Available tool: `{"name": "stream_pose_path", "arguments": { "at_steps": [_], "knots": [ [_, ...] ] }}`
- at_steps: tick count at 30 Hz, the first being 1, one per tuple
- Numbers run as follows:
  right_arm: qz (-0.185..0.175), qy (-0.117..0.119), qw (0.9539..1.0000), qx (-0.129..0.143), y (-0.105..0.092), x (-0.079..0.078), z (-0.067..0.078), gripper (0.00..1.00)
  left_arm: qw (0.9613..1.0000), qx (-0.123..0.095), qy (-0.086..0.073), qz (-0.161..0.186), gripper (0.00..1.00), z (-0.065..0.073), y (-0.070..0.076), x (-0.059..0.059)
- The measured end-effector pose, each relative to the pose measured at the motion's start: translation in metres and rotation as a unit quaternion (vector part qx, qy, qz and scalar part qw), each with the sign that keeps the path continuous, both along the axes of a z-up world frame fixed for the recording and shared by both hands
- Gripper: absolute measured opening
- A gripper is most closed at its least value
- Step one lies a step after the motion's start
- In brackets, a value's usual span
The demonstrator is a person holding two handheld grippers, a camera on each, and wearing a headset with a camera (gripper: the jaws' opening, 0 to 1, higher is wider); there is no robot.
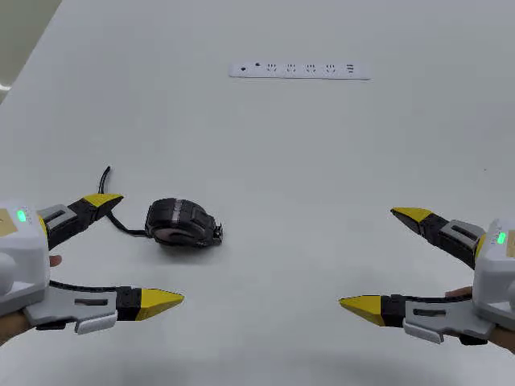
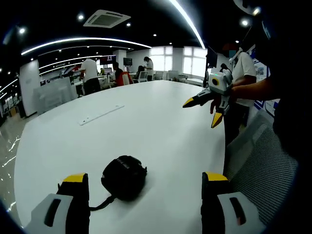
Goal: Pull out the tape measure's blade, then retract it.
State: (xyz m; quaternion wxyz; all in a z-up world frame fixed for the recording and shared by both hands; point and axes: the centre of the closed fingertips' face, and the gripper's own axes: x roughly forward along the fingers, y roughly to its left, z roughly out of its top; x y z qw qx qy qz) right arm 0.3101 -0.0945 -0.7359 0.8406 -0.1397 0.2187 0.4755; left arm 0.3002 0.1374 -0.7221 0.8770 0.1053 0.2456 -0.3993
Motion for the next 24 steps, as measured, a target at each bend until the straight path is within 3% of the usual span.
{"name": "stream_pose_path", "arguments": {
  "at_steps": [24],
  "knots": [
    [0.076, -0.016, 0.9969, -0.013, 0.037, 0.023, -0.011, 0.77, 0.997, 0.043, 0.021, -0.061, 0.83, -0.019, -0.002, 0.017]
  ]
}}
